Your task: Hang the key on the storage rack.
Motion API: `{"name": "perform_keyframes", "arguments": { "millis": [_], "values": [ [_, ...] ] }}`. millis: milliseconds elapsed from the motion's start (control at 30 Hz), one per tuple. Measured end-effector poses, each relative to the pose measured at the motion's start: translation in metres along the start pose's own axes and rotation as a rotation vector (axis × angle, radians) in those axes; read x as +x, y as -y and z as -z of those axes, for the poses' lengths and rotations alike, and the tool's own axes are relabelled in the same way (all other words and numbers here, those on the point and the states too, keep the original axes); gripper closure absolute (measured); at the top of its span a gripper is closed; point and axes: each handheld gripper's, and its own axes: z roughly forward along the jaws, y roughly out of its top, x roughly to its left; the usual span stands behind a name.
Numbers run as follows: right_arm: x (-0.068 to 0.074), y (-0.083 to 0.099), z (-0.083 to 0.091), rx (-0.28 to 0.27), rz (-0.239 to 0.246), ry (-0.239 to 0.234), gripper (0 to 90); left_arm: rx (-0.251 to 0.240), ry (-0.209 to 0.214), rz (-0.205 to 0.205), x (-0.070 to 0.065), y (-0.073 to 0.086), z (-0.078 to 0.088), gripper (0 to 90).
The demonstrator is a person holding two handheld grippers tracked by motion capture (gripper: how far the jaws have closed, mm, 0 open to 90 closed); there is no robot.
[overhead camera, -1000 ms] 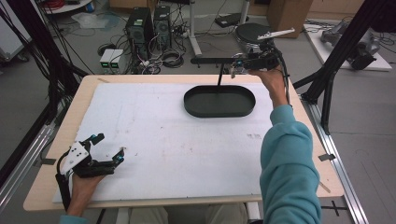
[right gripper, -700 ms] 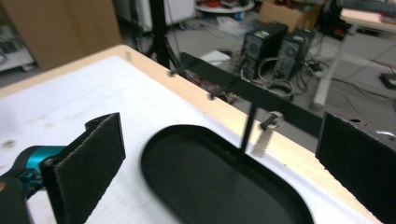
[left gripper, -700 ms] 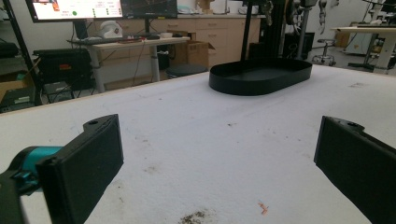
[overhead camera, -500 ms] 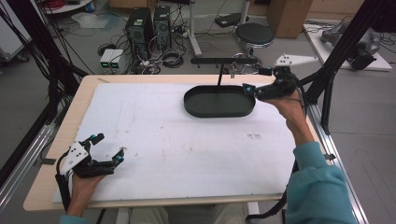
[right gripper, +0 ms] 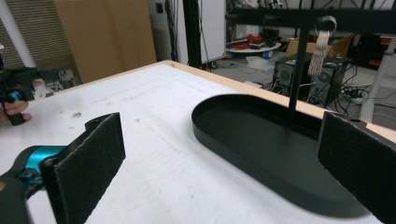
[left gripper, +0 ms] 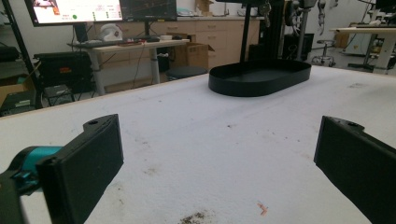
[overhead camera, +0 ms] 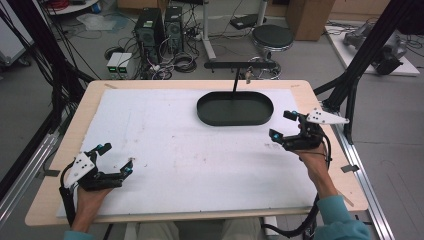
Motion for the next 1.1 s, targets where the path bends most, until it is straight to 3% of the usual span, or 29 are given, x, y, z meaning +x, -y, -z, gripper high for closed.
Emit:
{"name": "perform_keyframes", "arguments": {
  "millis": [300, 667, 767, 1100],
  "values": [
    [0.005, 0.049, 0.011, -0.058, -0.024, 0.028, 0.5, 0.0, 0.002, -0.005, 0.0, 0.0, 0.0, 1.7],
    [0.007, 0.087, 0.018, -0.086, -0.014, 0.039, 0.5, 0.0, 0.001, -0.007, 0.0, 0.0, 0.0, 1.7],
    [0.01, 0.09, 0.021, -0.115, -0.007, 0.048, 0.5, 0.002, 0.001, -0.006, 0.0, 0.0, 0.0, 1.7],
    [0.012, 0.09, 0.019, -0.104, 0.016, 0.054, 0.5, -0.003, 0.002, -0.001, 0.0, 0.0, 0.0, 1.7]
  ]
}}
